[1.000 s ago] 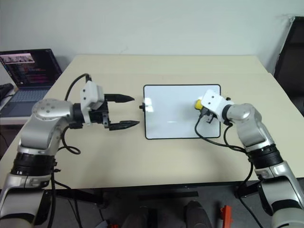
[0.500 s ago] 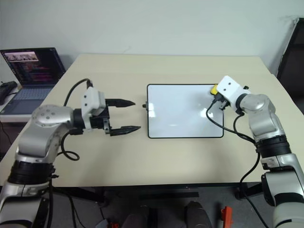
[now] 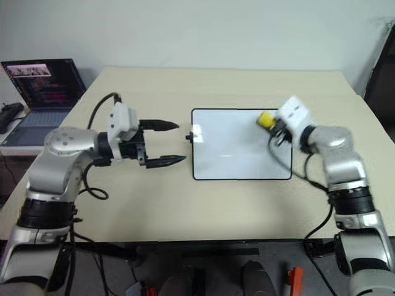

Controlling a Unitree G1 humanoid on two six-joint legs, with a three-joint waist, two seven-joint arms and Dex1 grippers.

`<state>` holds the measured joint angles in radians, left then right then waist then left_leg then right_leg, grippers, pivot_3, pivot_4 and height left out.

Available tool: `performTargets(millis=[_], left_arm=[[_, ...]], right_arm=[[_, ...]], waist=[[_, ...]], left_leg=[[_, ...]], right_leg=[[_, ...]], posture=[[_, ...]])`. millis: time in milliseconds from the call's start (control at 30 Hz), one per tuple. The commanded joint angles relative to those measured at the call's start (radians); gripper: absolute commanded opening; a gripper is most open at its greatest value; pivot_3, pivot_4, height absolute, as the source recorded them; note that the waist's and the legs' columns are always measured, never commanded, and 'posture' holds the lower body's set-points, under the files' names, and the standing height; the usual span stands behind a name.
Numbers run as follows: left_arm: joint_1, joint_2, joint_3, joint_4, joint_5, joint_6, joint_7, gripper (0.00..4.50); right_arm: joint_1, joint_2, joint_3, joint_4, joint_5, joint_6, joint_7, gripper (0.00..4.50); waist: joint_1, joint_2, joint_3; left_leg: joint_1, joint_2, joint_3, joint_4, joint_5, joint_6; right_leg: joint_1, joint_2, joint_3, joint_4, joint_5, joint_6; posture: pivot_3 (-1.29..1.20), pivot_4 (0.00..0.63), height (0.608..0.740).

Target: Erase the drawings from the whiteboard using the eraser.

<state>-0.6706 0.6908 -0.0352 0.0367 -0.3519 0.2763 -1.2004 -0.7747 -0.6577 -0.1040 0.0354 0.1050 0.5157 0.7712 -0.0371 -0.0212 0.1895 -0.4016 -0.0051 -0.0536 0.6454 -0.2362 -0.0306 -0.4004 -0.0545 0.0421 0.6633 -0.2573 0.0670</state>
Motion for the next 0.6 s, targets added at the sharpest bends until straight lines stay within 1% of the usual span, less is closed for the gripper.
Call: performTargets(millis=[33,100,167,233,300,367,433,600], left_arm=[[-0.059,-0.035,-0.018,0.036,-0.001,-0.041,-0.026,4.5],[-0.077,-0.056,-0.034,0.059,0.005,-0.054,-0.034,4.5],[-0.085,-0.097,-0.06,0.083,0.011,-0.075,-0.038,4.5],[-0.083,-0.142,-0.078,0.092,0.013,-0.092,-0.034,4.5],[-0.075,-0.165,-0.09,0.084,0.022,-0.099,-0.029,4.5],[-0.053,-0.187,-0.119,0.055,0.04,-0.105,-0.017,4.5],[-0.033,-0.21,-0.133,0.026,0.037,-0.098,-0.007,4.5],[0.011,-0.229,-0.159,-0.053,0.026,-0.063,0.002,4.5]], right_arm=[[-0.043,-0.093,-0.213,-0.048,0.066,0.061,-0.081,0.78],[-0.041,-0.138,-0.271,0.002,0.049,0.077,-0.144,0.78],[0.031,-0.219,-0.302,0.115,-0.003,0.099,-0.187,0.78],[0.1,-0.259,-0.295,0.207,-0.017,0.148,-0.2,0.78],[0.126,-0.264,-0.27,0.247,-0.004,0.17,-0.188,0.78],[0.145,-0.255,-0.228,0.298,-0.005,0.179,-0.173,0.77],[0.147,-0.248,-0.197,0.372,-0.013,0.148,-0.168,0.77],[0.049,-0.238,-0.149,0.62,-0.025,0.027,-0.176,0.74]], waist=[[0.011,0.0,0.0],[0.015,0.0,0.0],[0.02,0.0,0.0],[0.025,-0.001,-0.001],[0.021,-0.001,-0.001],[0.001,0.003,0.0],[-0.014,0.005,-0.001],[-0.025,0.005,-0.001]], left_leg=[[-0.002,0.0,0.0,0.0,0.0,0.0],[-0.006,0.0,-0.001,-0.001,0.0,0.0],[-0.008,-0.001,0.0,-0.001,0.0,0.0],[-0.009,-0.001,0.0,-0.001,-0.001,0.0],[-0.009,-0.001,0.002,0.0,-0.001,0.0],[-0.008,-0.001,0.003,0.0,-0.001,0.0],[-0.005,-0.001,0.005,-0.001,-0.001,0.0],[-0.001,0.0,0.006,-0.001,0.0,0.0]], right_leg=[[-0.003,0.0,0.0,0.0,0.0,0.0],[-0.005,0.0,-0.002,-0.002,-0.001,0.0],[-0.006,-0.001,-0.002,-0.005,-0.001,0.0],[-0.006,-0.001,-0.002,-0.007,-0.001,0.0],[-0.006,-0.001,-0.001,-0.007,0.0,0.001],[-0.006,-0.001,0.002,-0.004,0.0,0.001],[-0.006,-0.001,0.004,-0.002,-0.001,0.001],[-0.004,0.0,0.006,0.0,-0.001,0.001]], posture=[[0.0,0.15,0.74],[0.0,0.15,0.74],[0.0,0.15,0.74],[0.0,0.15,0.74],[0.0,0.15,0.74],[0.0,0.15,0.74],[0.0,0.15,0.74],[0.0,0.15,0.74]])
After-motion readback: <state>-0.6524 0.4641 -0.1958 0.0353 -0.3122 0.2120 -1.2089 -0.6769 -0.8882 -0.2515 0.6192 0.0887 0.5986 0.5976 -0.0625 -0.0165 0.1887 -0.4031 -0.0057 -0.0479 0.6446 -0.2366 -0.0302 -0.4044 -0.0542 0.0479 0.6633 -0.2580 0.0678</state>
